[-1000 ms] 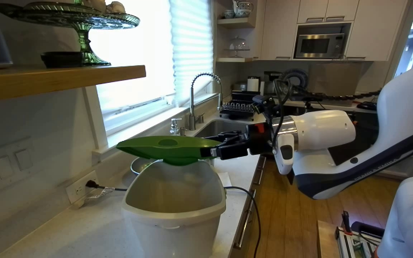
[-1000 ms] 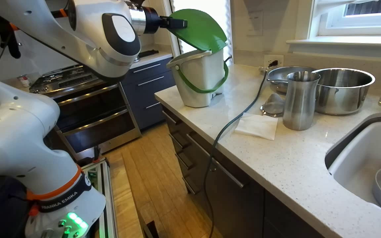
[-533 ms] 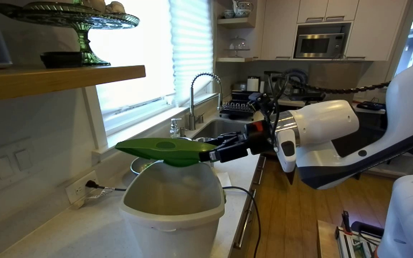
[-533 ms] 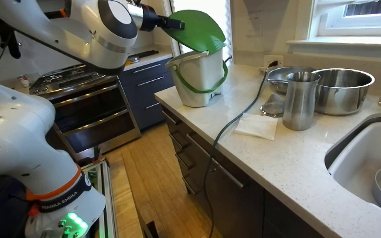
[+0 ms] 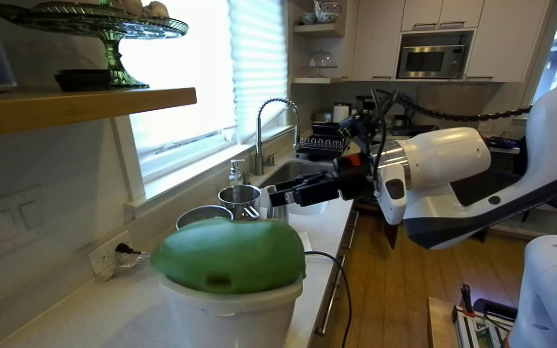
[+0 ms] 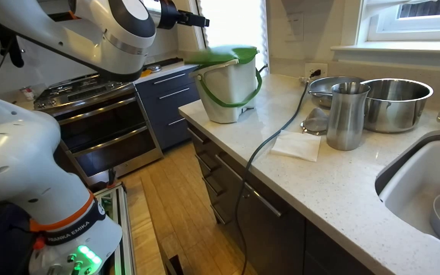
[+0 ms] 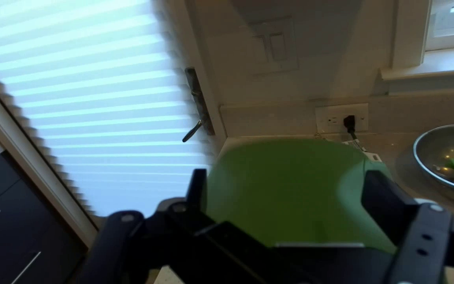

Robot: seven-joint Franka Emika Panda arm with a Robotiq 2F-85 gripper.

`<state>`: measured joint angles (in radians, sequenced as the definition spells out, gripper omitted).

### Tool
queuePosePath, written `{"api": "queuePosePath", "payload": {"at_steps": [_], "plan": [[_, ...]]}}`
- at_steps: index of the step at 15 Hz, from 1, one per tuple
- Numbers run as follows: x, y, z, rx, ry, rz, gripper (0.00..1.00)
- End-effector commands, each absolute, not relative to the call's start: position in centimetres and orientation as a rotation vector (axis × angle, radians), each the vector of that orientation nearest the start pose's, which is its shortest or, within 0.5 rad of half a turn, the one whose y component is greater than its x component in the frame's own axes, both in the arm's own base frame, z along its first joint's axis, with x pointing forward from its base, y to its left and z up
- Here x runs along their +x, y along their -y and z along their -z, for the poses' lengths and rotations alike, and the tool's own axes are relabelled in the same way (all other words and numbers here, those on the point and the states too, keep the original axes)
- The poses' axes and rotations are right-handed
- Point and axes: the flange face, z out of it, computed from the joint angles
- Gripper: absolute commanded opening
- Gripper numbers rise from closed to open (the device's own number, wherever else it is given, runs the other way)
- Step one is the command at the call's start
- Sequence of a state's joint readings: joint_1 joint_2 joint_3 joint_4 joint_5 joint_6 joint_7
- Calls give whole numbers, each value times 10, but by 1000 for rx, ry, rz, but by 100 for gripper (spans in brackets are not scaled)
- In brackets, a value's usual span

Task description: Close the bin

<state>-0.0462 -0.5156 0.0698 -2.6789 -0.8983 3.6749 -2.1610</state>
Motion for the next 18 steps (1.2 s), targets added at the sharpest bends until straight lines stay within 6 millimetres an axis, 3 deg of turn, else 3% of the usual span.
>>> {"api": "queuePosePath", "payload": {"at_steps": [1,5,10,18], "plan": [[364,-114,-540,-187,-1819,-460,100],[362,-120,-540,-181,-1839,-462,100],[368,-121,-545,-32,-1926,-395,100],[367,-134,-566,72,-2035,-306,100]]}}
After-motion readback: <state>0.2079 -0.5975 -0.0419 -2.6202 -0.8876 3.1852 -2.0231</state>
